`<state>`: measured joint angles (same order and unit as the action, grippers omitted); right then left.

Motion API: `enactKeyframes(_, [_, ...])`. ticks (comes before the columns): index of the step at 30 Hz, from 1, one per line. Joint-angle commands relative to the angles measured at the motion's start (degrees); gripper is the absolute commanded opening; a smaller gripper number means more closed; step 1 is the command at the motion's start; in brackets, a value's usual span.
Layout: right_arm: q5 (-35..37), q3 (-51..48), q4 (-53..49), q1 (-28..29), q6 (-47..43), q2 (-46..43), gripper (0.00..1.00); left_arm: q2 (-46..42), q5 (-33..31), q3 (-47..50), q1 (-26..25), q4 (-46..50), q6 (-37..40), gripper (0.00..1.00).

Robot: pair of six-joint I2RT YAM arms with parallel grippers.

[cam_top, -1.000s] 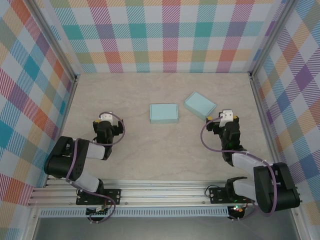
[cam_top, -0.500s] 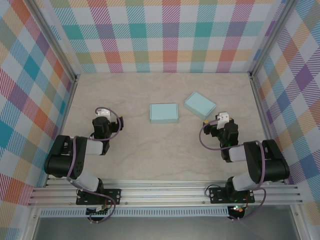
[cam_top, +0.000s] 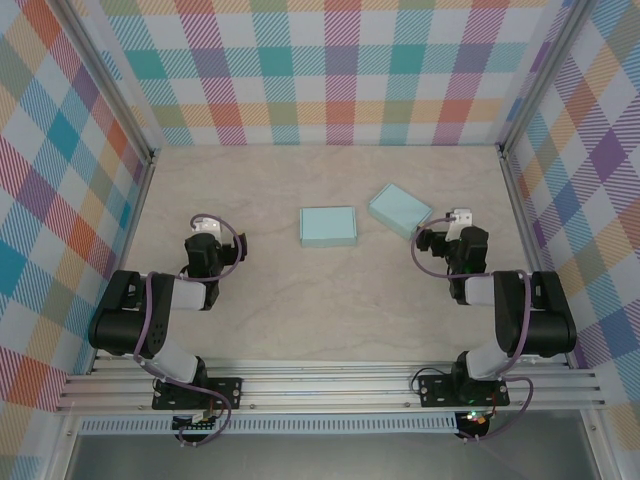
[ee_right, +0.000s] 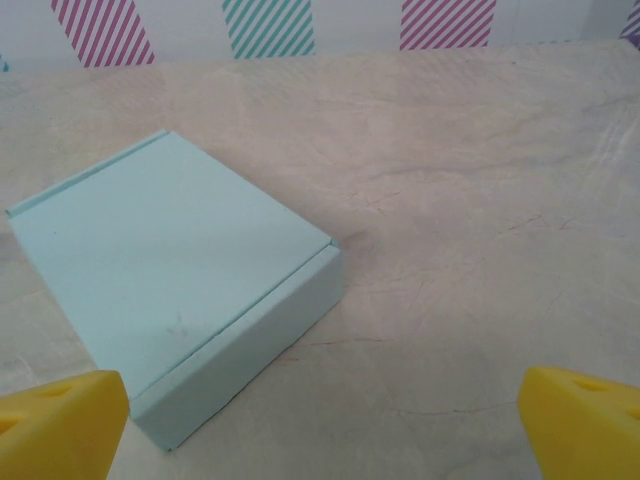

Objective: Fold the paper box

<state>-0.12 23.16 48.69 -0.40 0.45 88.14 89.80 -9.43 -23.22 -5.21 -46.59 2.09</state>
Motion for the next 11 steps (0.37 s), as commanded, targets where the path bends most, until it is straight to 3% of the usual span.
enactKeyframes(1, [-1.5, -0.1, -0.3, -0.1, 1.0, -0.2, 1.0, -0.1, 1.0, -0.6, 0.6, -0.2, -1.0, 1.0])
enactKeyframes(11, [-1.5, 0.0, -0.4, -0.1, 1.0, -0.2, 1.0, -0.1, 1.7, -0.7, 0.6, -0.1, -0.8, 1.0])
